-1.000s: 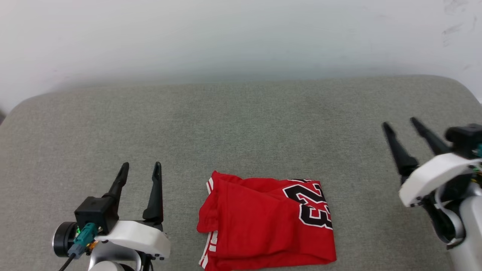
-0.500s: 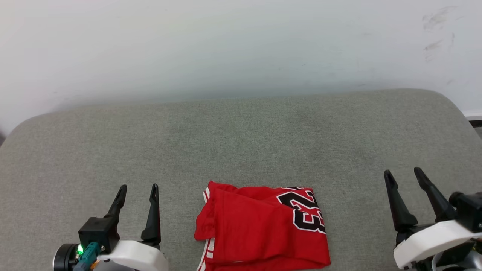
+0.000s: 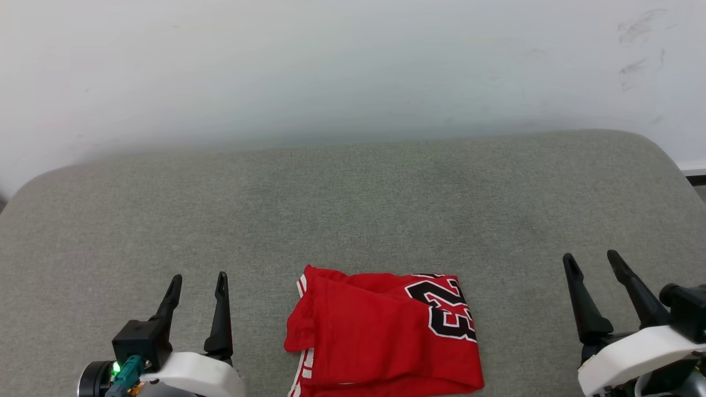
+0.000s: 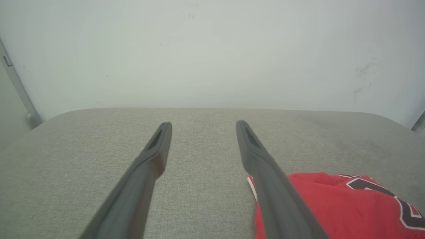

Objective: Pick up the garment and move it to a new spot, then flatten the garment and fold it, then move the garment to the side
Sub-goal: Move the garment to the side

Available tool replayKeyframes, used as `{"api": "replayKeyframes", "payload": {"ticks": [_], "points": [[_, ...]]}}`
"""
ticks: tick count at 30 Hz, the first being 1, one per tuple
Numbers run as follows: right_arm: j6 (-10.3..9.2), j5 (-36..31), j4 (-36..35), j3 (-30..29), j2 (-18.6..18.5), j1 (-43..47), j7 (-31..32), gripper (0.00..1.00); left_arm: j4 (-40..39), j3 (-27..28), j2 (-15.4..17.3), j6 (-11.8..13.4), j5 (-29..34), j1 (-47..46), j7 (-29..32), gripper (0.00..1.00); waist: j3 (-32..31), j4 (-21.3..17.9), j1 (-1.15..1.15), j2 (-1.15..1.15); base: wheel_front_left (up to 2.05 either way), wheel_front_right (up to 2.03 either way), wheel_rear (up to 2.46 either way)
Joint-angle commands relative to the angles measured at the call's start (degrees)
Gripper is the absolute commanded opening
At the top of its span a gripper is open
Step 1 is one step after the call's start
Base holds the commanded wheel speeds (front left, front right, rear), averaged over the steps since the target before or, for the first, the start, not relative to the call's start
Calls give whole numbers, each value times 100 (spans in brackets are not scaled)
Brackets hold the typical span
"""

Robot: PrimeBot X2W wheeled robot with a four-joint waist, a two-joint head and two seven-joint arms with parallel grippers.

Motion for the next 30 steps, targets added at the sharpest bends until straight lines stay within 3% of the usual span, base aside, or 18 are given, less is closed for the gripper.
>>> {"api": "replayKeyframes", "payload": {"ticks": [1,5,10,14,17,23,30], "points": [[-2,48,0,-59,4,22,28,100,3,34,-28,-17,-7,-75,-43,100,16,24,0,0,0,0,0],[-2,339,122,-254,-49,-57,198,100,2,127,-67,-15,-3,-93,-57,100,47,83,0,0,0,0,0],[-2,1208,773,-918,-498,-364,572,100,-58,218,-152,-55,61,-136,-77,100,111,200,0,0,0,0,0],[-1,1932,1528,-1032,-956,-581,1340,100,-54,251,-194,-108,141,-208,-85,100,173,343,0,0,0,0,0],[-1,2521,1920,-953,-1060,-673,1947,100,-75,272,-242,-160,193,-279,-91,100,296,473,0,0,0,0,0],[-1,3501,2596,-570,-762,-926,3153,100,-69,262,-331,-278,325,-525,-95,100,685,740,0,0,0,0,0],[-1,4370,3055,-74,-419,-1342,3443,100,-14,270,-420,-377,433,-751,-96,100,1013,948,0,0,0,0,0]]}}
